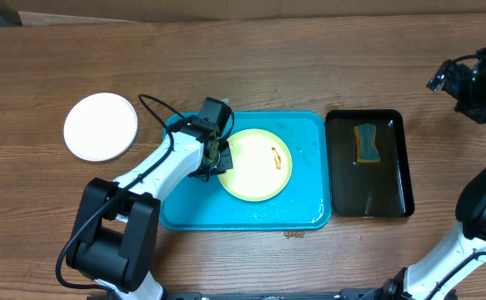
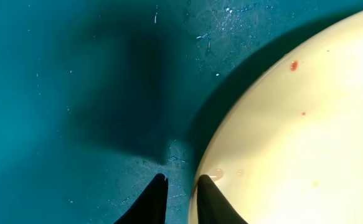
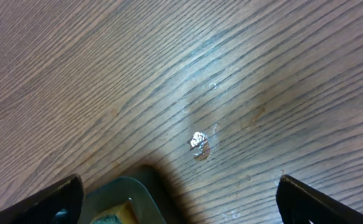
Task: Clean dirty plates on tray and stack at the side
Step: 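Pinch the yellow plate's left rim with the left gripper, then move the right gripper down over the sponge in the black tray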
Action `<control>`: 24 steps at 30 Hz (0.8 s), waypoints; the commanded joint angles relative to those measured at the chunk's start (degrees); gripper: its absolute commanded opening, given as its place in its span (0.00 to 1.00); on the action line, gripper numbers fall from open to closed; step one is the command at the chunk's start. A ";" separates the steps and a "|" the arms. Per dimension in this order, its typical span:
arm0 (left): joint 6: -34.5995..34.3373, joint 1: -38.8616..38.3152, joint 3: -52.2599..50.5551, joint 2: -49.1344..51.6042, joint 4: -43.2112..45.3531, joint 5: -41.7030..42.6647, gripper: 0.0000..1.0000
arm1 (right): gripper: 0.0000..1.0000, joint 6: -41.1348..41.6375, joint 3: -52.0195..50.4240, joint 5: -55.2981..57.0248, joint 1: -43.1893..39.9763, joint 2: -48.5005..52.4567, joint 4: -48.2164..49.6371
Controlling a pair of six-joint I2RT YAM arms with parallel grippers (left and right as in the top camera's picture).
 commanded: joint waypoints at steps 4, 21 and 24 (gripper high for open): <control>-0.72 0.20 -1.38 0.68 1.53 -0.96 0.14 | 1.00 0.04 0.81 -0.20 0.07 -0.66 0.22; -0.52 0.17 -1.51 0.68 1.75 -0.94 0.15 | 0.63 -1.95 0.81 -14.60 3.21 -0.68 -13.97; -0.55 0.17 -1.51 0.68 1.79 -0.96 0.15 | 0.63 -1.86 0.81 -11.10 6.91 -0.68 -16.55</control>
